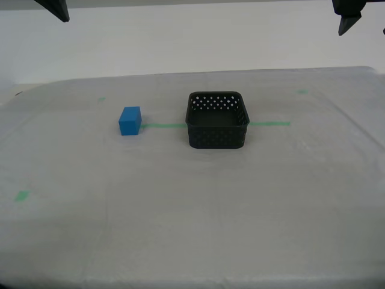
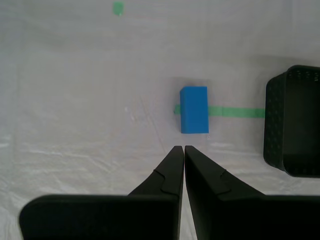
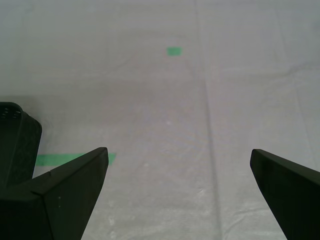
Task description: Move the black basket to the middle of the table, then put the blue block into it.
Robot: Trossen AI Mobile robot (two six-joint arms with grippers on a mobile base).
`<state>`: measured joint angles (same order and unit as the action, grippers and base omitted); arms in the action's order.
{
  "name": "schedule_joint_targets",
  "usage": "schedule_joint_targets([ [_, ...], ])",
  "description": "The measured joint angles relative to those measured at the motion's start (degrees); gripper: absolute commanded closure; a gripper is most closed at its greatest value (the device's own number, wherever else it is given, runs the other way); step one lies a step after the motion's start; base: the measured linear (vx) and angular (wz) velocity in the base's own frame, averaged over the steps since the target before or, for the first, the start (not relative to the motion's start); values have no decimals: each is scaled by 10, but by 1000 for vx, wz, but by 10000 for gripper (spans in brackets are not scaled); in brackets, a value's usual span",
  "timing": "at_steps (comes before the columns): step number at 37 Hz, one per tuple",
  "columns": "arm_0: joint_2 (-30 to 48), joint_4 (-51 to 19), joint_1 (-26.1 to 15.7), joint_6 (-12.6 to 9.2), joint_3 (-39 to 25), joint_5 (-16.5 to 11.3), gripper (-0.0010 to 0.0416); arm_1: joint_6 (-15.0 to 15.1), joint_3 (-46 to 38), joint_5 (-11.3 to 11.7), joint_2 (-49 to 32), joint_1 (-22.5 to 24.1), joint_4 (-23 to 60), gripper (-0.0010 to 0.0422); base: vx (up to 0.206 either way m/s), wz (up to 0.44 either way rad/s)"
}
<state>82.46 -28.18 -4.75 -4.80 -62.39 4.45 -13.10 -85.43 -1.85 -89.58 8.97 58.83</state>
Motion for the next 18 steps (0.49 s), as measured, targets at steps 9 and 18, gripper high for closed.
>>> schedule_joint_targets([
  [9, 0, 0, -1, 0, 0, 0, 7, -5, -43, 0, -51, 22, 17, 412, 0, 0],
  [18, 0, 2, -1, 0, 0, 0, 7, -14, -77, 0, -91, 43, 23, 412, 0, 0],
])
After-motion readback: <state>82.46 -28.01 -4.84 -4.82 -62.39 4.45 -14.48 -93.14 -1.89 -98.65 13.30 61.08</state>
